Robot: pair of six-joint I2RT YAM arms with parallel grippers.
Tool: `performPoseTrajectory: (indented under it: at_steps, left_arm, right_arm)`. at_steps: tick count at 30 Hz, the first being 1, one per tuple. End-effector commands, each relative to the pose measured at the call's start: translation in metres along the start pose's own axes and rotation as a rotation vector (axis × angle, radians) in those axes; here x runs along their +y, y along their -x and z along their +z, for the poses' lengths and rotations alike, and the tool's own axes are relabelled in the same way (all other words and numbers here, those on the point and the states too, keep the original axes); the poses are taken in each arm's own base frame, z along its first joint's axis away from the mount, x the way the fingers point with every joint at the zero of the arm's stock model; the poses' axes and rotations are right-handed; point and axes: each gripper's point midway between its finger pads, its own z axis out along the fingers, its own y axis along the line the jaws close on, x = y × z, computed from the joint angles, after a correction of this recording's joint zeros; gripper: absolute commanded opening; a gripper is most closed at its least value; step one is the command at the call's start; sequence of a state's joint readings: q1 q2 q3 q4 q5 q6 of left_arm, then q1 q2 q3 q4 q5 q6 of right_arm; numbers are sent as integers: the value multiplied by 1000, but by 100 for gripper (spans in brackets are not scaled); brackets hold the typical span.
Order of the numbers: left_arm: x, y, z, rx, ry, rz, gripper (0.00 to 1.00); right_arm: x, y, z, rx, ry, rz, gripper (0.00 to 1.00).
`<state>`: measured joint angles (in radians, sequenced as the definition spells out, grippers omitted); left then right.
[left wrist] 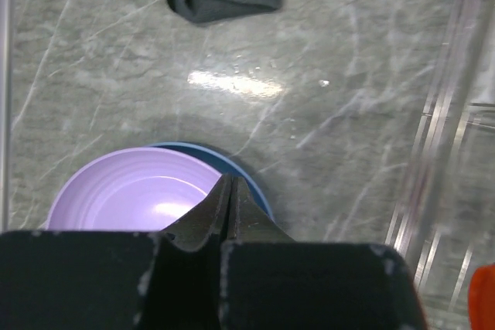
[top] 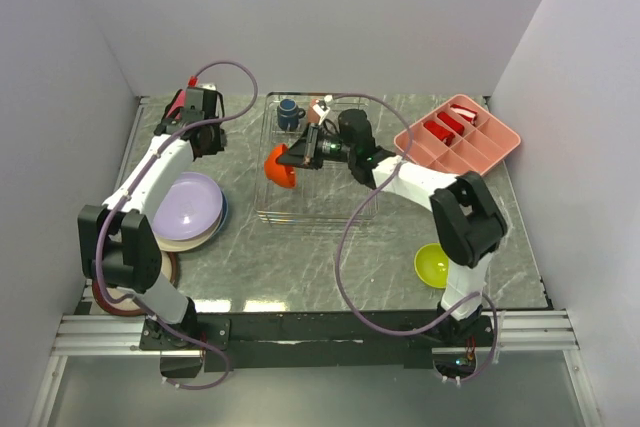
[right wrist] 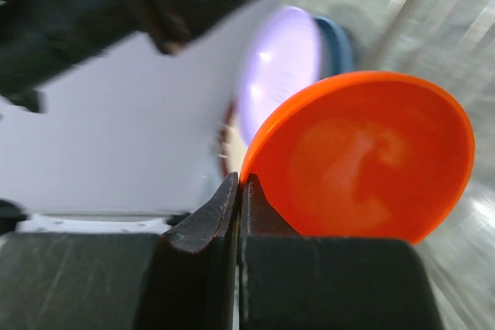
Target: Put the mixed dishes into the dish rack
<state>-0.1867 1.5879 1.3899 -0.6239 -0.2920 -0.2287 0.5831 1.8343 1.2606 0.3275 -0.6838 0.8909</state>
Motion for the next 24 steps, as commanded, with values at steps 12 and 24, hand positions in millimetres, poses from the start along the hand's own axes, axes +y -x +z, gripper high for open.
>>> performPoseTrajectory:
  at_steps: [12,24]
  left_arm:
    - [17,6,4,-17,89,48,1]
    - [10,3,4,-10,52,38,1]
  right_arm:
    - [19,1,25,-81,275,98,0]
    - [2,-5,16,-100,222,161,0]
